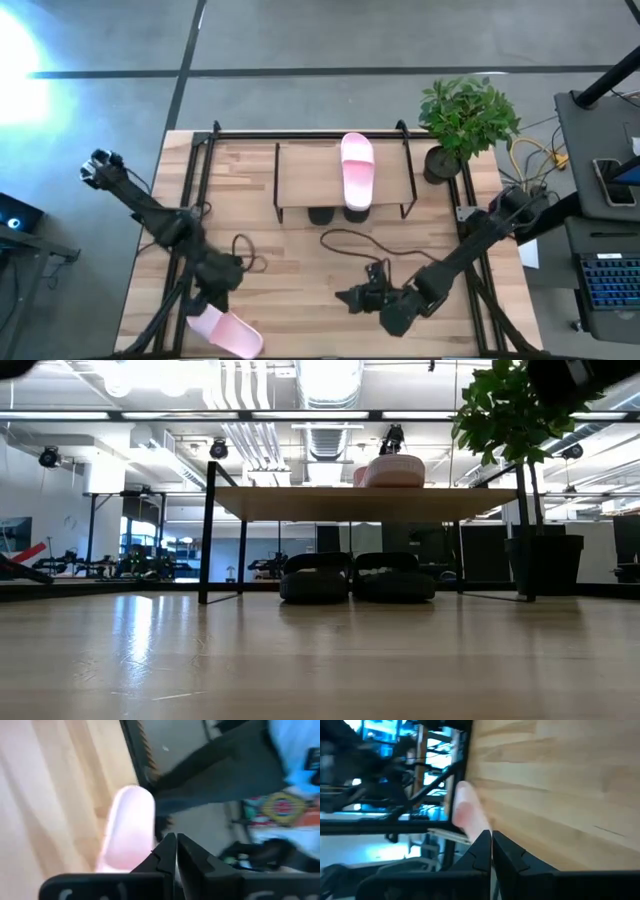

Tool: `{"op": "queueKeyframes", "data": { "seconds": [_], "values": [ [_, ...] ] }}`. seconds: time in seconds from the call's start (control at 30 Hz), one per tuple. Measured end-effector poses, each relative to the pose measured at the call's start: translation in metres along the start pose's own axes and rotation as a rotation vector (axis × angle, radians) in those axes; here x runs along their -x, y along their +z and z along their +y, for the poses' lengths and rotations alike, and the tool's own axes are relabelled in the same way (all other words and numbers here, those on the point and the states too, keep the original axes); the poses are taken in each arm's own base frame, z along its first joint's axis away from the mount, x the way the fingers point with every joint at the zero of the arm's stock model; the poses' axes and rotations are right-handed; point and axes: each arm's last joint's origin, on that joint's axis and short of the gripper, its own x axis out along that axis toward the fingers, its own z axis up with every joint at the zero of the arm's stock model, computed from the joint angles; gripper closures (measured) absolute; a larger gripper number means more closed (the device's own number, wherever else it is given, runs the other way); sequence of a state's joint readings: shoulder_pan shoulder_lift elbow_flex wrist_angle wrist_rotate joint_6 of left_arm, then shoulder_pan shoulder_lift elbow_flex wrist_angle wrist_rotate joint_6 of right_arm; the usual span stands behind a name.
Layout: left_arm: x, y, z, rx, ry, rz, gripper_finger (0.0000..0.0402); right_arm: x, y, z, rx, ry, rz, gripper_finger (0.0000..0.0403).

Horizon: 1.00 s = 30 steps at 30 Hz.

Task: Pick and place slides into the shelf
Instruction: Put the pink slide on the shelf

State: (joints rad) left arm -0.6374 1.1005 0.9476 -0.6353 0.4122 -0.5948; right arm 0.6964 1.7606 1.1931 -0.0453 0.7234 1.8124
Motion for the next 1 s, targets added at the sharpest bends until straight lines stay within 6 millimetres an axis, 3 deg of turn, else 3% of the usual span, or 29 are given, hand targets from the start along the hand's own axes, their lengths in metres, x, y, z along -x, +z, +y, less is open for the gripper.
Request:
{"op": "queueKeyframes", "data": {
  "seconds": [0.13,0.3,0.57,0.87,1.0],
  "values": [
    [-0.01,-0.012,-0.009,-0.188,0.129,0.077,0.0402,-0.014,-0.013,-0.009,-0.022,-0.042,0.06,0.0394],
    [-0.021,-0.004,-0.027,-0.475,0.119,0.204,0.0402,-0.022,-0.025,-0.009,-0.023,-0.053,0.121,0.0394],
    [-0.043,0.012,-0.031,-0.783,0.139,0.654,0.0402,-0.022,-0.026,-0.001,-0.005,-0.031,0.119,0.0394],
    [-0.079,0.023,-0.022,-0.82,-0.172,0.843,0.0402,-0.021,-0.027,0.004,0.011,-0.016,0.117,0.0394],
    [-0.095,0.024,-0.017,-0.827,-0.186,0.893,0.0402,-0.019,-0.029,0.004,0.014,-0.014,0.12,0.0394]
  ]
}}
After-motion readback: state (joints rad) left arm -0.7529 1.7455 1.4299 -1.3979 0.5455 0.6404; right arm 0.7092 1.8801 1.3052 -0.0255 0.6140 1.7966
